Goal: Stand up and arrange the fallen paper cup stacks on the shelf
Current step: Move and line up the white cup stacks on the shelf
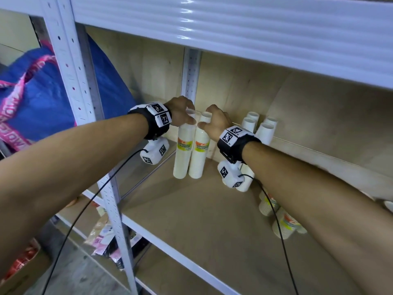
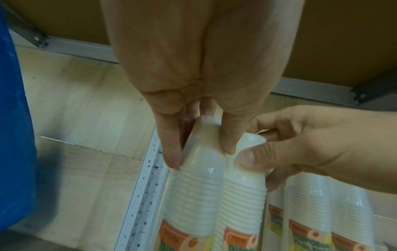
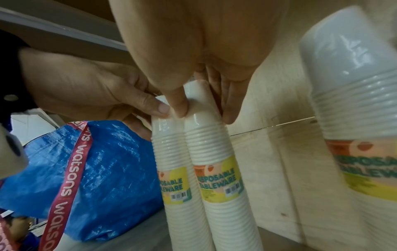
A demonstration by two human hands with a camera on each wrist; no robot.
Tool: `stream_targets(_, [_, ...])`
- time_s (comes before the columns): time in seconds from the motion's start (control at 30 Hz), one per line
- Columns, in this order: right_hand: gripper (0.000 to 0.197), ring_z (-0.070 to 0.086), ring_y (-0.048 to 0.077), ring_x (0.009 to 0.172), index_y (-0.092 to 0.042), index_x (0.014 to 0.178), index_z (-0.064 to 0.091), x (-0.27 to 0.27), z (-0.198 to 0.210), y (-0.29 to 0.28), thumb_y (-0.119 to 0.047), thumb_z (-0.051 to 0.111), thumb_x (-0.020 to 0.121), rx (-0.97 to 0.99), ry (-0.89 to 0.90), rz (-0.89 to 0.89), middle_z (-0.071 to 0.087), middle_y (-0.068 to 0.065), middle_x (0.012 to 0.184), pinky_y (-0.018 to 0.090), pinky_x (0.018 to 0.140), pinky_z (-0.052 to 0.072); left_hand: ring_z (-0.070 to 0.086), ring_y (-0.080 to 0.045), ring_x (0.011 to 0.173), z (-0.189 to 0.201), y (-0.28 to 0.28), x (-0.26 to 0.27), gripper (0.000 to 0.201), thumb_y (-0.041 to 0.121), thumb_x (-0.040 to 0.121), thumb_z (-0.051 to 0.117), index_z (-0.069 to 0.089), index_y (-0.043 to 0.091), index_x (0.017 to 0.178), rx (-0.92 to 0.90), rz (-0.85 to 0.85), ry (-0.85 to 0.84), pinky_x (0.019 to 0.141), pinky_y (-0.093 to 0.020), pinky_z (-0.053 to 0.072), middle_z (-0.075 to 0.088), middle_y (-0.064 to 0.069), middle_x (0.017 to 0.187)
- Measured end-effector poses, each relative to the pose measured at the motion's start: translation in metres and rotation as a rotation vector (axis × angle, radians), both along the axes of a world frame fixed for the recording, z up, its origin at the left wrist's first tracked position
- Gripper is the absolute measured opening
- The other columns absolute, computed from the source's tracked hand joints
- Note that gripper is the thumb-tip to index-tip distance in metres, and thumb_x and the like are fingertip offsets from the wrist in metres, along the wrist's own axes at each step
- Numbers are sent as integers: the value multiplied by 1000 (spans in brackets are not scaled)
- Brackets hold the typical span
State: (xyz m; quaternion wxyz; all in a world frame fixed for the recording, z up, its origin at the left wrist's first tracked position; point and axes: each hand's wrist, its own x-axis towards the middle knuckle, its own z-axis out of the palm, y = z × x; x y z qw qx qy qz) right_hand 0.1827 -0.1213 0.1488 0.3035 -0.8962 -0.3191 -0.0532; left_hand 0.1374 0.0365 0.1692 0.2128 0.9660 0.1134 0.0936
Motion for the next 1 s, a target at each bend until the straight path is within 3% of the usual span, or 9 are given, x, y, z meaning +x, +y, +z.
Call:
stream_targets(0.13, [43, 60, 30, 105, -8, 126, 48, -7, 3, -8, -25, 66, 90, -2, 0, -30, 60, 11, 127, 29, 73, 42, 59, -22, 100, 5, -7, -4, 45, 30, 82, 75, 60, 16, 122, -30, -31, 8, 71, -31, 53, 56, -5, 125])
stream_targets(0.27, [44, 60, 29, 101, -8, 120, 51, -15, 6, -19, -29, 70, 85, 11, -2, -78, 62, 11, 116, 31, 72, 46, 63, -24, 97, 14, -19, -9, 39, 28, 82, 75, 61, 17, 117, -57, -57, 39, 70, -34, 60, 58, -5, 117])
stream_targets(0.47, [50, 58, 27, 107, -9, 122, 53, -26, 15, -50, -33, 72, 82, 21, 6, -135, 60, 10, 123, 28, 74, 43, 64, -22, 77, 25, -46, -14, 38, 24, 83, 76, 62, 14, 117, -108, -138, 68, 53, -30, 55, 60, -10, 111])
stream_targets(0.57, [51, 56, 24, 106, -9, 121, 55, -31, 21, -70, -35, 74, 81, 14, -16, -172, 61, 8, 121, 26, 72, 35, 65, -27, 89, 28, -63, -12, 40, 21, 84, 75, 61, 11, 120, -144, -177, 76, 73, -42, 61, 58, -10, 115])
stream_targets(0.63, [51, 55, 22, 105, -11, 119, 56, -33, 24, -82, -36, 75, 79, 11, -19, -200, 61, 6, 121, 25, 71, 33, 65, -29, 94, 29, -74, -10, 40, 21, 84, 75, 61, 9, 120, -150, -203, 75, 80, -47, 59, 57, -11, 115])
stream_targets(0.73, [50, 59, 24, 107, -12, 115, 57, -35, 26, -98, -37, 77, 76, 34, -16, -242, 62, 6, 121, 24, 68, 35, 67, -32, 96, 30, -91, -7, 40, 21, 83, 76, 61, 10, 118, -146, -240, 72, 80, -47, 60, 58, -11, 114])
stream_targets(0.83, [54, 58, 21, 115, -11, 123, 57, -39, 28, -116, -34, 76, 79, 28, -16, -256, 62, 4, 126, 16, 57, 34, 66, -31, 97, 30, -106, -3, 38, 20, 83, 76, 62, 11, 117, -136, -279, 81, 78, -46, 60, 58, -11, 114])
stream_targets(0.9, [57, 57, 19, 117, -12, 127, 56, -41, 28, -125, -33, 77, 79, 38, -27, -268, 63, 2, 126, 14, 65, 36, 65, -30, 99, 30, -114, 1, 36, 18, 83, 75, 62, 11, 116, -131, -303, 83, 78, -45, 61, 57, -10, 115])
stream_targets(1.0, [58, 60, 21, 115, -16, 125, 58, -41, 28, -135, -36, 78, 76, 67, -19, -296, 63, 3, 125, 21, 75, 38, 64, -30, 101, 28, -125, 5, 35, 15, 85, 74, 61, 11, 117, -139, -328, 82, 77, -41, 60, 58, -11, 116])
